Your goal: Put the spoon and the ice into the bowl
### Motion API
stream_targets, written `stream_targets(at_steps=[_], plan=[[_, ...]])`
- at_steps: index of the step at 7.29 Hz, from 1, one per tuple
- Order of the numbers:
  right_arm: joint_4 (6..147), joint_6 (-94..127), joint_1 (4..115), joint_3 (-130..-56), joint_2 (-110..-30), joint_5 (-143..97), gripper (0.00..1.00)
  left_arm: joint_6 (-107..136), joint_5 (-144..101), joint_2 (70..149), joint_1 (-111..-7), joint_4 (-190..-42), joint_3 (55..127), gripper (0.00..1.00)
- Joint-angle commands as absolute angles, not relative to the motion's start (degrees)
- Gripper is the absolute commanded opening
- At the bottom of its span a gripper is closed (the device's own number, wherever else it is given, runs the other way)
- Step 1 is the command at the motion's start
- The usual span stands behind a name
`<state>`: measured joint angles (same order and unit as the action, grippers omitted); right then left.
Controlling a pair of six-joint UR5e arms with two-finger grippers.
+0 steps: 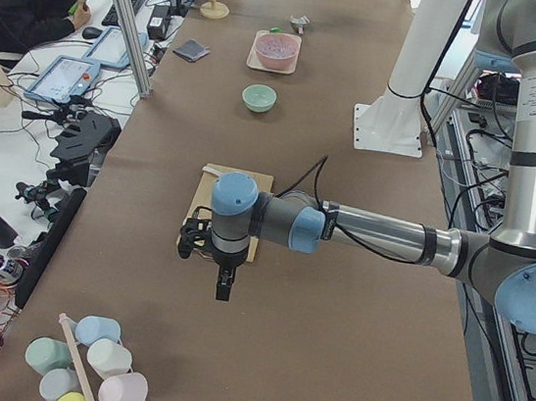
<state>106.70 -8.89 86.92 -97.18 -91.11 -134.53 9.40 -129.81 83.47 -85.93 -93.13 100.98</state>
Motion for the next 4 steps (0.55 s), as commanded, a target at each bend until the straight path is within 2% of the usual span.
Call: stream_targets(at_steps=[1, 4], plan=[[106.7, -8.9, 86.9, -97.2, -90.9, -134.5, 1.00, 9.4, -129.8, 83.5, -85.9, -93.2, 100.4, 0.98], [106.7, -9.0, 86.9, -97.3, -91.0, -134.6, 1.00, 9.4, -129.8, 83.5, -86.0, -93.2, 100.1, 0.98]])
